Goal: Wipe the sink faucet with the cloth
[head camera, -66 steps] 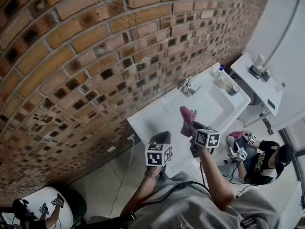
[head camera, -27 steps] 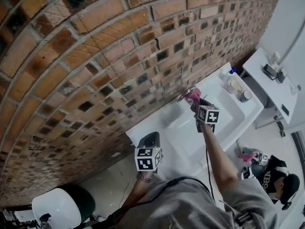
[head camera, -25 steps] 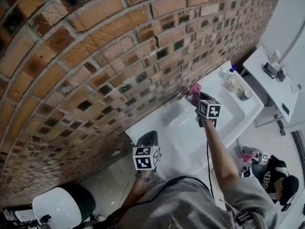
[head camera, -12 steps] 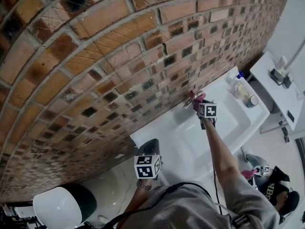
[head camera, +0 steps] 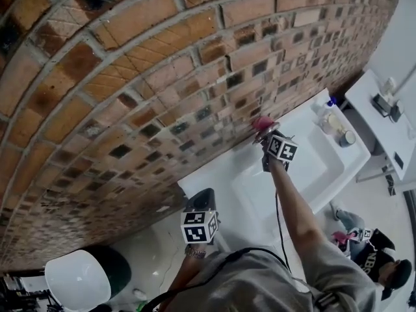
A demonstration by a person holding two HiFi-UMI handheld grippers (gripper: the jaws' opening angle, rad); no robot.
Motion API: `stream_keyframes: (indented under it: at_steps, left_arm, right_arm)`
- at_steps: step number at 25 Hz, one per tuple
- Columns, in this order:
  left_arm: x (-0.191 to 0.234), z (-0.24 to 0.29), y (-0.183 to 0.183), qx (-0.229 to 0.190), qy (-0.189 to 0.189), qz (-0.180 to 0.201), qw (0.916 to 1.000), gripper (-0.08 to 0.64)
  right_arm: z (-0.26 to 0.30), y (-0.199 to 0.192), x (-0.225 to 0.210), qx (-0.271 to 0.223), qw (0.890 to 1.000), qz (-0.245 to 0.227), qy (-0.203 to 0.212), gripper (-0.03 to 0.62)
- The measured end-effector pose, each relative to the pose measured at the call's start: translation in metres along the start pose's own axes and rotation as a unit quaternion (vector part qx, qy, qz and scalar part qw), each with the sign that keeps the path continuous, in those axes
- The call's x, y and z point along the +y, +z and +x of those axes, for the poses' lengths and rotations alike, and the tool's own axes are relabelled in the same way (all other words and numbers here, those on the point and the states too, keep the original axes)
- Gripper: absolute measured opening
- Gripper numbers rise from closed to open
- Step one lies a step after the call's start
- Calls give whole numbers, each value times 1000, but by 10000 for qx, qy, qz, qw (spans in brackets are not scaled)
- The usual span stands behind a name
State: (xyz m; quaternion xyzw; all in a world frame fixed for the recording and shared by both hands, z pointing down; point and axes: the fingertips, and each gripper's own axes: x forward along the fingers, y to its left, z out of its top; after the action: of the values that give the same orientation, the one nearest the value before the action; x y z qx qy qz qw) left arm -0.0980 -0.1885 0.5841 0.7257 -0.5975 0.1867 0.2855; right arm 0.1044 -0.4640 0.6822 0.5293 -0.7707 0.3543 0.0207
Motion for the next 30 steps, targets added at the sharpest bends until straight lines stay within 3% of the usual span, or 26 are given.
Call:
stream_keyframes:
  at_steps: [3, 7, 10, 12, 14, 17, 20, 26, 30]
  left_arm:
    - [-3, -2, 1, -13, -12, 53, 10000, 20]
    - [4, -3, 1, -16, 53, 0, 10000, 20]
    - [7, 0, -3, 30, 74, -60, 10000, 20]
    - [4, 4, -3, 47, 34, -47, 10000, 20]
    - [0, 7, -2, 44, -28, -2, 10000, 20]
    - [-8, 11, 0, 44, -121, 69, 9999, 20]
    - [-11, 10, 0, 48, -160, 113, 9998, 20]
    - [-4, 10, -2, 88, -99, 89, 9999, 20]
    - [-4, 13, -4, 121, -96, 93, 9998, 20]
  right_arm:
    - [5, -34, -36, 239, 9980, 383, -438, 71]
    - [-15, -77, -69, 826, 9913, 539, -867, 71]
    - [-43, -71, -73, 713, 9900, 892, -830, 71]
    - [-58, -35, -71, 175, 9946, 760, -681, 71]
    - [-68, 16, -63, -396, 9966, 335, -637, 71]
    - [-61, 64, -45, -613, 9961, -486, -413, 71]
    - [-39, 57, -46, -258, 9976, -617, -197, 67]
    - [-10, 1, -80, 539, 9963, -486, -468, 66]
    - [-5, -16, -85, 504, 9966, -398, -508, 66]
